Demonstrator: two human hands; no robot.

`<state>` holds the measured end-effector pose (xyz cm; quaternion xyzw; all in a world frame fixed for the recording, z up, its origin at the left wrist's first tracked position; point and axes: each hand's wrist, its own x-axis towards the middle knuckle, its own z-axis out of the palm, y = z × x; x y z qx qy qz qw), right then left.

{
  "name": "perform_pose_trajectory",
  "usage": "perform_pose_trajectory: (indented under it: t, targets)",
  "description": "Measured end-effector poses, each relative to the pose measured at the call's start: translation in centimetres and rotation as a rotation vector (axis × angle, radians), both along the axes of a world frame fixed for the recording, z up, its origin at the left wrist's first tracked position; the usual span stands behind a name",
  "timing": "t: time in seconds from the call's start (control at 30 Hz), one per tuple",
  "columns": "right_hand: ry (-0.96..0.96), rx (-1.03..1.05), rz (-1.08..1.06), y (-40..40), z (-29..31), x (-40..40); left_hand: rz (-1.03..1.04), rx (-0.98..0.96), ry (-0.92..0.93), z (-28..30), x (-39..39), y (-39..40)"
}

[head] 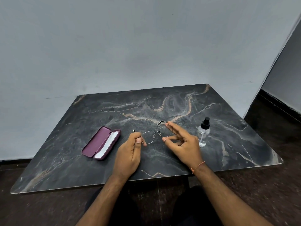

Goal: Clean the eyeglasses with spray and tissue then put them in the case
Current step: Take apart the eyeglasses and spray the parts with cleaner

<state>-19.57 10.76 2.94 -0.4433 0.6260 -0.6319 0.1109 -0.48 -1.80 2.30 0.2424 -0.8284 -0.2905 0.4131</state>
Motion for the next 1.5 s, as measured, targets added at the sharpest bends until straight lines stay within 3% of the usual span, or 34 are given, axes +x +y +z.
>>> perform_pose_trajectory:
  t: [0.2, 0.5, 0.63, 0.73, 0.83, 0.97, 1.23, 1.5]
  targets:
    - [0.109, 0.046, -0.069, 0.0, 0.0, 0.3, -0.035, 0.039, 0.041, -0.3, -0.3, -0.6]
    - [0.535, -0.096, -0.555, 3.1, 0.7, 1.7, -0.042, 0.184, 0.096, -0.7, -0.6, -1.5]
    - [0.379, -0.033, -0.79, 4.9, 1.5, -0.1, -0.046, 0.231, 0.133, -0.7, -0.8, -2.0]
    - [0.256, 0.193, -0.715, 5.4, 1.7, -1.6, -0.043, 0.271, 0.181, -0.5, -0.8, -1.9]
    - [0.259, 0.306, -0.657, 5.3, 1.5, -1.6, -0.042, 0.312, 0.215, -0.2, -0.8, -1.7]
    - [0.296, 0.304, -0.6, 4.8, 0.9, -1.6, -0.016, 0.316, 0.205, -0.2, -0.8, -1.7]
    - [0.183, 0.122, -0.234, 3.6, 0.5, 1.4, -0.03, 0.347, 0.206, -0.2, -0.7, -1.8]
    - [0.376, 0.17, -0.173, 0.9, 0.5, 4.0, -0.041, 0.371, 0.211, 0.1, -0.6, -1.6]
